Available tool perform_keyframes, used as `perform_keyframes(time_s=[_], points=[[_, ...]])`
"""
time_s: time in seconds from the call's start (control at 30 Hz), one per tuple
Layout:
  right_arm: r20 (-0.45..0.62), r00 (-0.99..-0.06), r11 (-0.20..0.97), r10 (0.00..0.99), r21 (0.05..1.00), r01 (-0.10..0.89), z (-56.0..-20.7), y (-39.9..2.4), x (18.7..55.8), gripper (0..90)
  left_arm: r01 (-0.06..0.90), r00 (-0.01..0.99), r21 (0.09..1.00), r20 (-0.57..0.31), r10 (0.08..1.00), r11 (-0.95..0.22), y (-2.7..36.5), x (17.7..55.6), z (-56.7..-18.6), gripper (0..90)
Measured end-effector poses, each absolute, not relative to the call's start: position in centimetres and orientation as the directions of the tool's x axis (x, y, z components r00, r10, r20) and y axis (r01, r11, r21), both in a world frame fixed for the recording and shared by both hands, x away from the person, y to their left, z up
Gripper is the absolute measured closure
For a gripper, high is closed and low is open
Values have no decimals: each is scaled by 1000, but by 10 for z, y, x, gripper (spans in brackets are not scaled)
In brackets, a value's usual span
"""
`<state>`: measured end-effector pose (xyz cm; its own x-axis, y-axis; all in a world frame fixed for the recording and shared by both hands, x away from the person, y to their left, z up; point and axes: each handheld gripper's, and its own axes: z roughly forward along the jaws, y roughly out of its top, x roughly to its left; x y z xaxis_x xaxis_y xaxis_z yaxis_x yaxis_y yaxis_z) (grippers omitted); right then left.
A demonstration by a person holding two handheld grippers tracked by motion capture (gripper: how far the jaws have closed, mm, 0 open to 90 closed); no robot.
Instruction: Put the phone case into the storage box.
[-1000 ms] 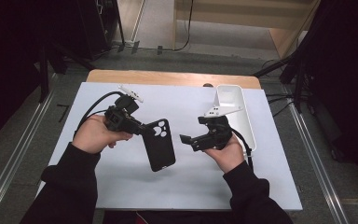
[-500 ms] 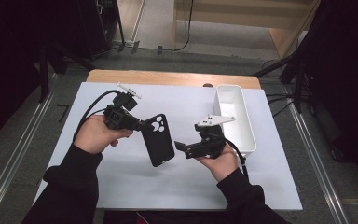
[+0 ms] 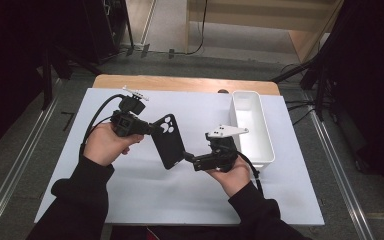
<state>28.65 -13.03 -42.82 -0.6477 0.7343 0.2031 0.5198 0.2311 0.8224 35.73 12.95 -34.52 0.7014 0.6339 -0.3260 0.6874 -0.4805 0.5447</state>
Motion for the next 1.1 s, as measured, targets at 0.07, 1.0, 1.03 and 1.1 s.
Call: perform_keyframes(time_s=[0.07,1.0,1.03,1.1], points=[[203,-645,225,737,825,518,-428,-128,286,0,684,703,545,-314,638,-486,128,357,-346,786],[191,-664,222,723,845,486,-424,-107,286,0,696,691,526,-308,654,-488,113,354,-354,787],[194,-662,219,724,845,487,-422,-106,286,0,699,689,524,-311,655,-487,113,354,-354,787],[199,-662,215,722,846,488,-421,-104,287,0,696,693,520,-308,652,-495,112,354,-355,786]])
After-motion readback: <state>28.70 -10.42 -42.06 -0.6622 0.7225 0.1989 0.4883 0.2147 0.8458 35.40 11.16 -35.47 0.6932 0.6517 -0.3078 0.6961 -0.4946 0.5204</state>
